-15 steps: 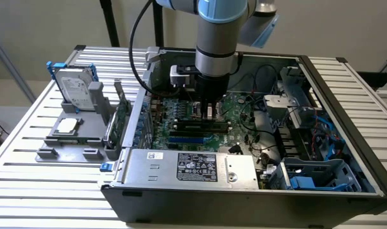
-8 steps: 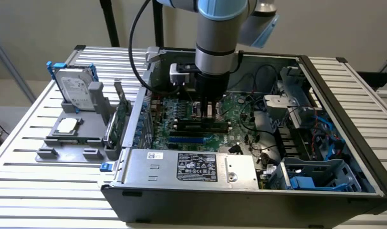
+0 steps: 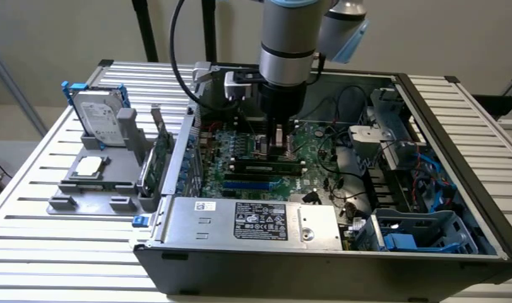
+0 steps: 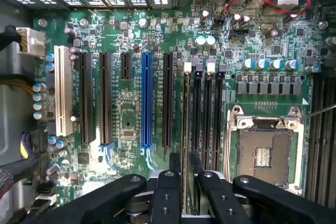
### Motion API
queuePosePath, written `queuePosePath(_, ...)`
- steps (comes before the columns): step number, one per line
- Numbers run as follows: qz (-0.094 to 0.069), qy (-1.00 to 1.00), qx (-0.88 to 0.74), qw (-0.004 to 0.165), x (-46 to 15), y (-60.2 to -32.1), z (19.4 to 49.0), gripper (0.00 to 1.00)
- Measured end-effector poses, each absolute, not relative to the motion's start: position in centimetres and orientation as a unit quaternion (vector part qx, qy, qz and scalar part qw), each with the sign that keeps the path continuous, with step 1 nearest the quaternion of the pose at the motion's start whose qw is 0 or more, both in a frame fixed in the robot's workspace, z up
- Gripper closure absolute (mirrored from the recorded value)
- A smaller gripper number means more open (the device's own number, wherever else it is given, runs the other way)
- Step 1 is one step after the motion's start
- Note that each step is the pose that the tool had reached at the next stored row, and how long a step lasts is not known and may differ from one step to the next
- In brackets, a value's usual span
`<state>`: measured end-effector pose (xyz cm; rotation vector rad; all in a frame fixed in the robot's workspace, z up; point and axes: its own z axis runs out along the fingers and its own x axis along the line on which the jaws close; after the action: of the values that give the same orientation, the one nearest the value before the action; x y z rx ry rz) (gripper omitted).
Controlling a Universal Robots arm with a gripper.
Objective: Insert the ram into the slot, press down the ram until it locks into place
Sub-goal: 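Insert the ram into the slot, then press down the ram until it locks into place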
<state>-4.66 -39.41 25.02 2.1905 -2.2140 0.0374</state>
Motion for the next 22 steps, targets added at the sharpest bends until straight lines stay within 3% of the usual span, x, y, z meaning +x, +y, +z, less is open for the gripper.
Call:
queuePosePath(2,0.012,-0.711,0.703,0.014,-4.66,-39.41,25.33,0.79)
queuePosePath(3,0.012,-0.711,0.703,0.013,-4.66,-39.41,25.37,0.87)
queuePosePath(5,0.012,-0.711,0.703,0.013,-4.67,-39.41,25.37,0.89)
queuePosePath(22,0.012,-0.709,0.704,0.013,-4.96,-39.38,24.89,0.89)
